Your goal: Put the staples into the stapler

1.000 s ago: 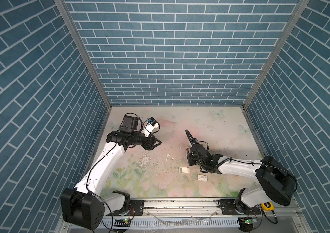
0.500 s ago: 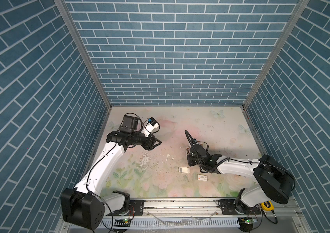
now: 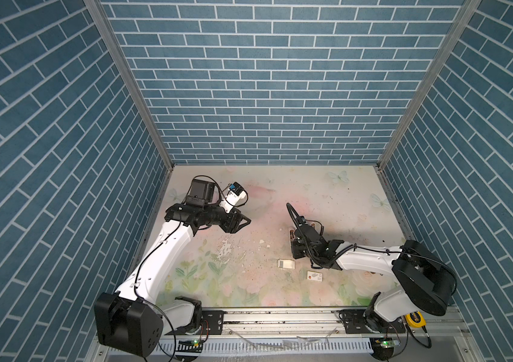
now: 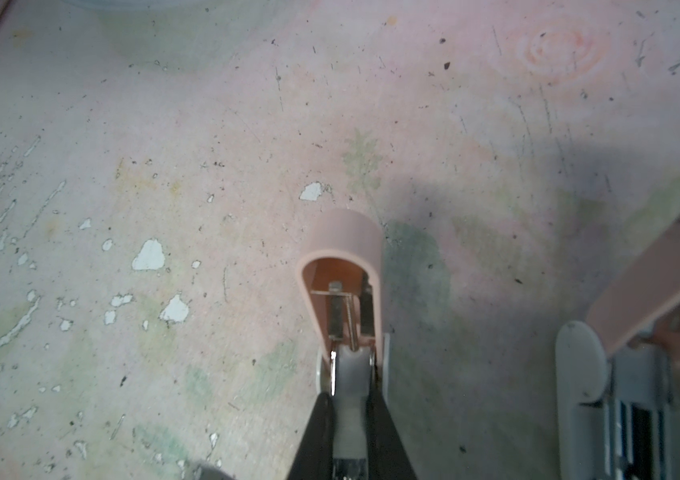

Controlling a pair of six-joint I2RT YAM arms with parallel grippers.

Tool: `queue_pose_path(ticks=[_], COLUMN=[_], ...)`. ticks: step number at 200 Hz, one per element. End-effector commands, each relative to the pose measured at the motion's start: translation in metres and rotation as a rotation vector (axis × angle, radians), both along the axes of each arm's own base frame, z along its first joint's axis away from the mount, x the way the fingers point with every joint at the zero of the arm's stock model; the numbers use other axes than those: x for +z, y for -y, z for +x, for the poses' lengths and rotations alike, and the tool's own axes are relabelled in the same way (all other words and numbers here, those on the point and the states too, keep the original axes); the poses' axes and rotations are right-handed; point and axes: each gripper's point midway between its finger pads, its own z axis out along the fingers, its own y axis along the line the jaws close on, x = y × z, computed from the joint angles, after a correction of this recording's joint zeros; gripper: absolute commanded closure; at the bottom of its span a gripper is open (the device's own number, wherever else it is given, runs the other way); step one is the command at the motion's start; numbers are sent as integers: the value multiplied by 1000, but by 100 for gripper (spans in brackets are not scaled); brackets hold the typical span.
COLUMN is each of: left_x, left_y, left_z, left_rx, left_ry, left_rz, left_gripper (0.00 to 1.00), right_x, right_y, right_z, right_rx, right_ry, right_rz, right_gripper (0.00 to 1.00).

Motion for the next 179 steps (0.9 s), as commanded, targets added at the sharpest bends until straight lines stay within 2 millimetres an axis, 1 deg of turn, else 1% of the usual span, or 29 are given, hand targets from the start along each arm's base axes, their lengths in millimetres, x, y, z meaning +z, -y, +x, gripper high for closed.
queue_pose_path(ticks=[1, 75, 105, 179], left_x=[1, -1, 0, -2], left_y=[-3, -3, -4, -4], left_z=[-2, -1, -1, 0], left_rx=[-3, -1, 1, 1], left_ry=[11, 8, 13, 8], left_rz=[-1, 0, -1, 1], left_gripper=[36, 36, 36, 36], right_x=[-6, -8, -5, -8], right_y=[4, 5, 3, 2], right_z=[-2, -5, -5, -8], right_rx=[-16, -13, -10, -5], right_ry=[-8, -2, 6, -6], right_rz=[-29, -68, -68, -71], right_gripper=[100, 100, 100, 100])
